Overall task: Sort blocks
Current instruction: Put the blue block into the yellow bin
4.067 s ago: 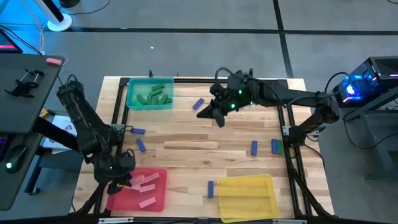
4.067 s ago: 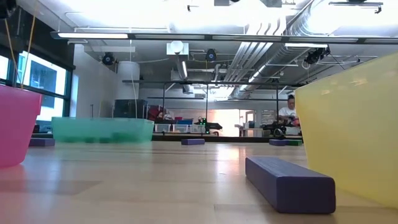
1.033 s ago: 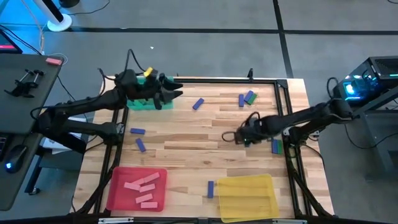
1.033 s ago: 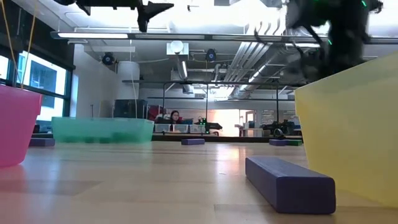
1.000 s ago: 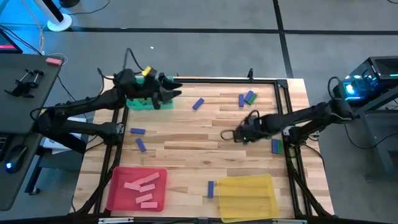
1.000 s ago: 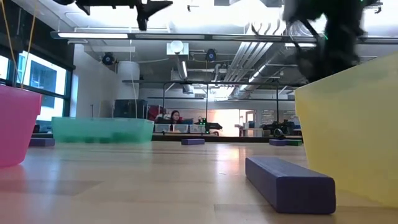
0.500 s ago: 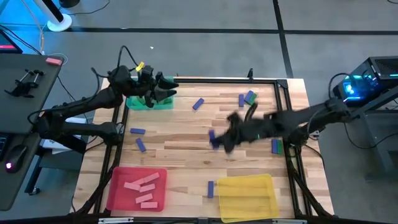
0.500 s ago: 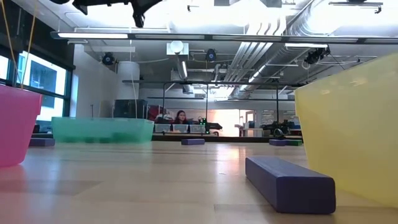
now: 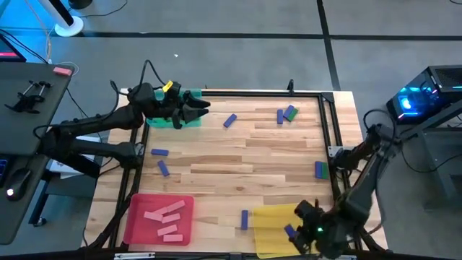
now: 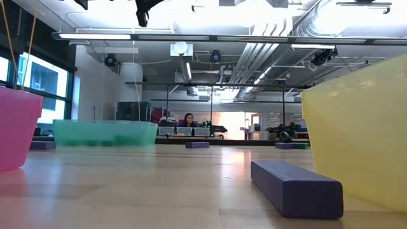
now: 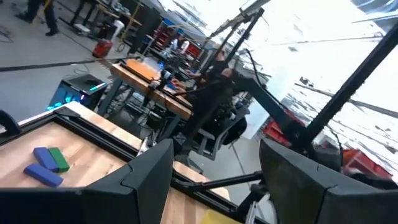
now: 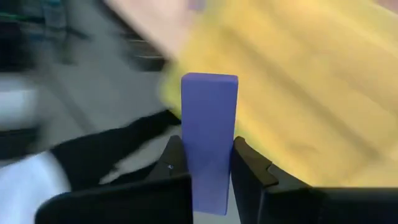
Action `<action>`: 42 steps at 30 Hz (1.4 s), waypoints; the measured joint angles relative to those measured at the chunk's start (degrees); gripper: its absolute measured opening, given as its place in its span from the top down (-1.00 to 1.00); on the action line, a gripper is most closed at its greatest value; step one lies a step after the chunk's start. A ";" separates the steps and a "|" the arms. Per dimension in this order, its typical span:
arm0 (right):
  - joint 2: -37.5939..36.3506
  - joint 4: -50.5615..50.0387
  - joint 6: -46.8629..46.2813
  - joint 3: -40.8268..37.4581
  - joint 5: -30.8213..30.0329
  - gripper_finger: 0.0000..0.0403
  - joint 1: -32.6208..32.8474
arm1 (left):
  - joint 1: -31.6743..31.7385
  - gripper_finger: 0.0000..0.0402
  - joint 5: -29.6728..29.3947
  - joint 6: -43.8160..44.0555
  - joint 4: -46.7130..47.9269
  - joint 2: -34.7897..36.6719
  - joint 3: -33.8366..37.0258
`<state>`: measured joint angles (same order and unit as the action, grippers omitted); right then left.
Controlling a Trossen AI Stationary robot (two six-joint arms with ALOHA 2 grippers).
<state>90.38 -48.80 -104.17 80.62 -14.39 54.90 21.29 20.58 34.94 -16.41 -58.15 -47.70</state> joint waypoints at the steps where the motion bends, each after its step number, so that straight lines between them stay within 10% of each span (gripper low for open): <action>1: 1.33 -2.06 -0.88 0.00 1.09 0.83 0.21 | -0.69 -0.12 -1.12 0.15 -0.04 0.00 0.00; 10: 14.38 -1.56 0.73 -0.06 10.54 0.82 -2.41 | -5.06 -0.12 -6.12 0.41 0.11 -0.02 0.00; 16: 17.00 2.14 4.01 -0.04 13.51 0.27 -5.49 | -5.77 -0.12 -6.14 0.41 0.11 -0.02 0.00; 24: 12.34 1.63 12.61 -0.04 20.46 -0.28 -9.01 | -5.41 -0.12 -3.36 0.34 0.63 0.24 0.00; 29: 4.09 -0.87 10.95 0.04 12.93 -0.30 -10.34 | -3.42 -0.12 1.57 -1.49 4.74 2.03 0.00; 36: 0.68 -12.76 13.86 0.02 1.07 -0.31 -30.39 | -1.32 -0.12 1.82 -9.67 13.88 4.17 0.02; 42: 6.82 4.15 27.94 0.00 0.58 -0.31 -54.26 | -0.24 -0.12 1.79 -11.57 16.57 4.18 0.02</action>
<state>97.21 -44.65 -76.23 80.62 -13.80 0.64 21.06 22.37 23.38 0.16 -53.98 -47.68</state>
